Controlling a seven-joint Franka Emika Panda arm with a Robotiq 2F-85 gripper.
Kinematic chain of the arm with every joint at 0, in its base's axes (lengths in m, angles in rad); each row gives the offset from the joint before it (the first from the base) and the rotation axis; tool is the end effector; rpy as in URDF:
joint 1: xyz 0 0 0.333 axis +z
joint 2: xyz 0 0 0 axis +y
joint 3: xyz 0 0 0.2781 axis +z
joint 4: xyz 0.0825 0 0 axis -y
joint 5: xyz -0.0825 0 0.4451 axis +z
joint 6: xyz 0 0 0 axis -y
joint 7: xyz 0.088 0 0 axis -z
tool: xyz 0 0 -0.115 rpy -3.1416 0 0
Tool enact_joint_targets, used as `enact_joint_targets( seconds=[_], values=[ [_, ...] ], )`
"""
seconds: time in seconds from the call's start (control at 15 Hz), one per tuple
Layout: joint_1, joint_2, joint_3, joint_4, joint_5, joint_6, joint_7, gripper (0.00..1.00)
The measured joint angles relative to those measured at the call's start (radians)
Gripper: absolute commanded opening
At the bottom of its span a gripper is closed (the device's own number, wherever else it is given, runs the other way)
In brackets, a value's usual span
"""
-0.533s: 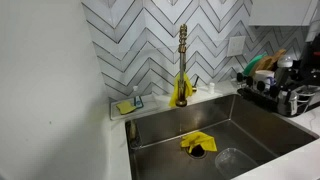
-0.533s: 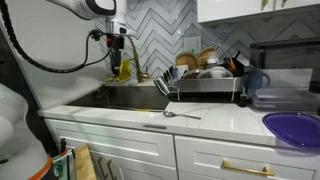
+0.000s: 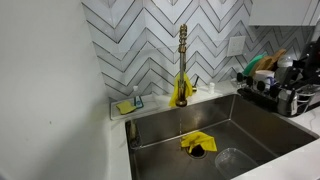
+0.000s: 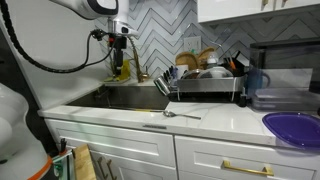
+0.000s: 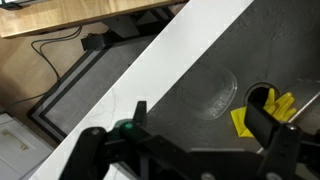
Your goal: Put the silver spoon under the running faucet then place it back on the counter.
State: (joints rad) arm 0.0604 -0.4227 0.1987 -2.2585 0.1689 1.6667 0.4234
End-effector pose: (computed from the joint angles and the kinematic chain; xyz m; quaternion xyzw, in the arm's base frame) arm 0.4604 0.1420 0.4514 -0.9893 0.1090 0.0963 0.0118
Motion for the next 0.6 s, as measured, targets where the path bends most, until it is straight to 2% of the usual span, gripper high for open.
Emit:
enact_joint_targets(
  seconds=[0.2, 0.47, 0.6],
  values=[
    [-0.063, 0.008, -0.042, -0.004, -0.067, 0.064, 0.018, 1.00],
    [-0.152, 0.026, -0.084, -0.035, -0.216, 0.242, 0.059, 1.00],
    [-0.177, 0.048, -0.106, -0.054, -0.234, 0.316, 0.066, 1.00]
  ],
)
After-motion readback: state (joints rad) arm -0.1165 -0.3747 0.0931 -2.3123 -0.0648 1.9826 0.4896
